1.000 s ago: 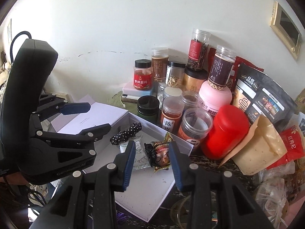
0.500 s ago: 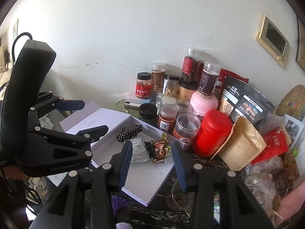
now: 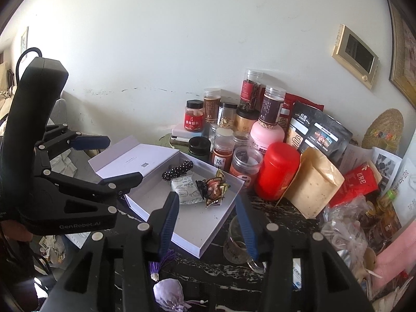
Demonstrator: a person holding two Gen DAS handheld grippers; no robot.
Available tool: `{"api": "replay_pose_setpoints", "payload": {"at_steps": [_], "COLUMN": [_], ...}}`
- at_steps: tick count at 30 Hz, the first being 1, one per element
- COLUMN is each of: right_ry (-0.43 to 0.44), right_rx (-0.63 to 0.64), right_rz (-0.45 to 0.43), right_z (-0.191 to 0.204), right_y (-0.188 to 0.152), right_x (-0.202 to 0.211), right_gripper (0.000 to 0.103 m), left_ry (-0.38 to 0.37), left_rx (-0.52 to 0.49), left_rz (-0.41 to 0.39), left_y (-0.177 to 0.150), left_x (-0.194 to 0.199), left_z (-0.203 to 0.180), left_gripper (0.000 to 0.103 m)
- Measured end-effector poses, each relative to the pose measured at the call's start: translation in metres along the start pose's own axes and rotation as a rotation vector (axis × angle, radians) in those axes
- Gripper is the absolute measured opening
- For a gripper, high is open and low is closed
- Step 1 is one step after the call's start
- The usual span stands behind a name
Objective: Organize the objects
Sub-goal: 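Move both grippers back from the box toward the lavender pouch and red packet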
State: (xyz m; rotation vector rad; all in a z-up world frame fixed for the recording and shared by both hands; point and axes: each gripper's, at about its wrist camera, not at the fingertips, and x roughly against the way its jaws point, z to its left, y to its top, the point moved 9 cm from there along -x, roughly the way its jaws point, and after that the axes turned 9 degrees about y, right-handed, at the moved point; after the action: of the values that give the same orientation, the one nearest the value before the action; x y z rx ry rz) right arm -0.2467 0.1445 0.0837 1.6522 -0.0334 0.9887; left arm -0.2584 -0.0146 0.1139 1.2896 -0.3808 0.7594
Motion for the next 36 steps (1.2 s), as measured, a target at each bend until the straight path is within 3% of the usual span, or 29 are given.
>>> {"api": "replay_pose_setpoints", "payload": {"at_steps": [22,36], "right_ry": [0.049,0.120], "right_rx": [-0.018,-0.022], "right_rz": [0.011,0.093], "right_z": [0.030,0.057], "right_y": [-0.090,-0.163], "right_x": [0.037,0.030], "right_gripper": [0.046,0.046], "left_ry": [-0.036,-0.082], "left_rx": [-0.007,0.003], "left_rz": [0.052,0.111], "left_y": [-0.097,-0.163], "left_x": [0.033,0.024], "left_z": [-0.026,-0.041], "left_gripper": [0.071,0.071]}}
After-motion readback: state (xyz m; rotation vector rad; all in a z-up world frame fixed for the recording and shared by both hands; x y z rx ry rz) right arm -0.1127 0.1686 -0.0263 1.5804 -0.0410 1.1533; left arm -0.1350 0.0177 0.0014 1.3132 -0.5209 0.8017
